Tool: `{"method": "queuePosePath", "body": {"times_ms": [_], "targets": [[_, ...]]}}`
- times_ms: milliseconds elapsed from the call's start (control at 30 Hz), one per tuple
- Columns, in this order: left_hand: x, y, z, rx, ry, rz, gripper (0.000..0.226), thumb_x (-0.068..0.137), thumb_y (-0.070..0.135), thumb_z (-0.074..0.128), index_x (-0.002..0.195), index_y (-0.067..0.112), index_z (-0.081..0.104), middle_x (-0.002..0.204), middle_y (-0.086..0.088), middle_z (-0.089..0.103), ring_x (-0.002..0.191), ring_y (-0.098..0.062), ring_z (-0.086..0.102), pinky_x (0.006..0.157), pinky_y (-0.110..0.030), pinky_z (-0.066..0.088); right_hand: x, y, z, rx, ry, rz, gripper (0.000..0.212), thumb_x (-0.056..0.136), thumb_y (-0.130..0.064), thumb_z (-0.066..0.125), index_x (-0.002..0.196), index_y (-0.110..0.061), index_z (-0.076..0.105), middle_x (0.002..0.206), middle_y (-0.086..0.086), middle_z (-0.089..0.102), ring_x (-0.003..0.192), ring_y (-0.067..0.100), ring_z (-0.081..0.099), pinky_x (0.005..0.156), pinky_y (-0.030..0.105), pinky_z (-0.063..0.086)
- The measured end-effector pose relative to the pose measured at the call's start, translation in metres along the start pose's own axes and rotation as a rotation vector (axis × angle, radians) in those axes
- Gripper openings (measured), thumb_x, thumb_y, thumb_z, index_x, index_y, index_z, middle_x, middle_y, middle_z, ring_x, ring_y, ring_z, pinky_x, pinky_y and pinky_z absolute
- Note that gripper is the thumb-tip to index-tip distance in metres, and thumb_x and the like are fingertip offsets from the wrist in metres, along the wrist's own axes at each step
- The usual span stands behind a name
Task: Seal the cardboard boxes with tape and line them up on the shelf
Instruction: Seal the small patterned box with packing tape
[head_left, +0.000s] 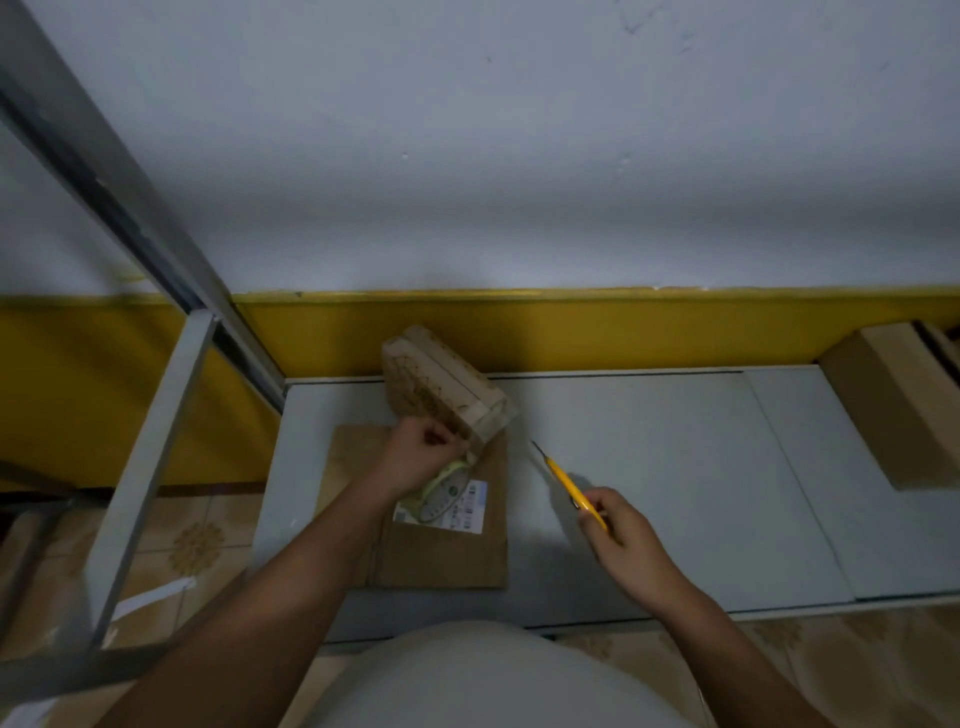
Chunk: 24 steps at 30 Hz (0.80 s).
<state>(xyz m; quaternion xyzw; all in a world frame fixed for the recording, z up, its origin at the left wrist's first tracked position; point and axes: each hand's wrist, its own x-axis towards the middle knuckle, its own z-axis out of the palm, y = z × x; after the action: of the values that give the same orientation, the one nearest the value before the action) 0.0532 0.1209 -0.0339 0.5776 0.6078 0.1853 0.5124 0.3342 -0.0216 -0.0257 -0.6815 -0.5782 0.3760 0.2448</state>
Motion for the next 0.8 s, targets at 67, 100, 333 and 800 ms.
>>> {"method": "queuePosePath", "body": {"times_ms": [67,100,333,800], "targets": [[-0.003,0.0,0.003,-0.017,0.028,-0.009,0.018,0.091,0.03,0.082,0.091,0.014,0.074,0.09,-0.005,0.075,0.087,-0.018,0.071,0.07,-0.028,0.053,-0.006,-0.03,-0.004,0.039,-0.016,-0.09,0.015,0.106,-0.021,0.054,0.095,-0.028,0.062,0.072,-0.014,0.057,0.062,0.006,0.052,0.059,0.017,0.038],[-0.004,0.0,0.004,-0.014,0.038,-0.014,0.019,0.092,0.031,0.081,0.091,0.014,0.073,0.089,-0.005,0.074,0.086,-0.018,0.07,0.068,-0.028,0.05,-0.005,-0.045,-0.005,0.037,-0.036,-0.129,0.016,0.107,-0.022,0.053,0.094,-0.029,0.061,0.071,-0.015,0.057,0.061,0.006,0.052,0.057,0.016,0.037],[-0.007,-0.008,0.006,0.063,-0.008,-0.02,0.019,0.095,0.037,0.075,0.088,0.02,0.07,0.085,-0.002,0.072,0.081,-0.016,0.069,0.066,-0.03,0.05,0.022,-0.081,0.014,-0.134,-0.182,-0.135,0.02,0.107,-0.041,0.048,0.092,-0.035,0.06,0.076,-0.004,0.063,0.066,0.011,0.059,0.061,0.032,0.047],[-0.012,-0.006,-0.003,0.003,-0.072,0.002,0.022,0.091,0.021,0.075,0.074,0.009,0.069,0.075,-0.016,0.066,0.075,-0.019,0.064,0.07,-0.032,0.047,0.039,-0.091,0.016,-0.306,-0.215,-0.168,0.016,0.105,-0.042,0.049,0.097,-0.037,0.062,0.08,-0.009,0.063,0.072,0.006,0.06,0.061,0.027,0.045]]}}
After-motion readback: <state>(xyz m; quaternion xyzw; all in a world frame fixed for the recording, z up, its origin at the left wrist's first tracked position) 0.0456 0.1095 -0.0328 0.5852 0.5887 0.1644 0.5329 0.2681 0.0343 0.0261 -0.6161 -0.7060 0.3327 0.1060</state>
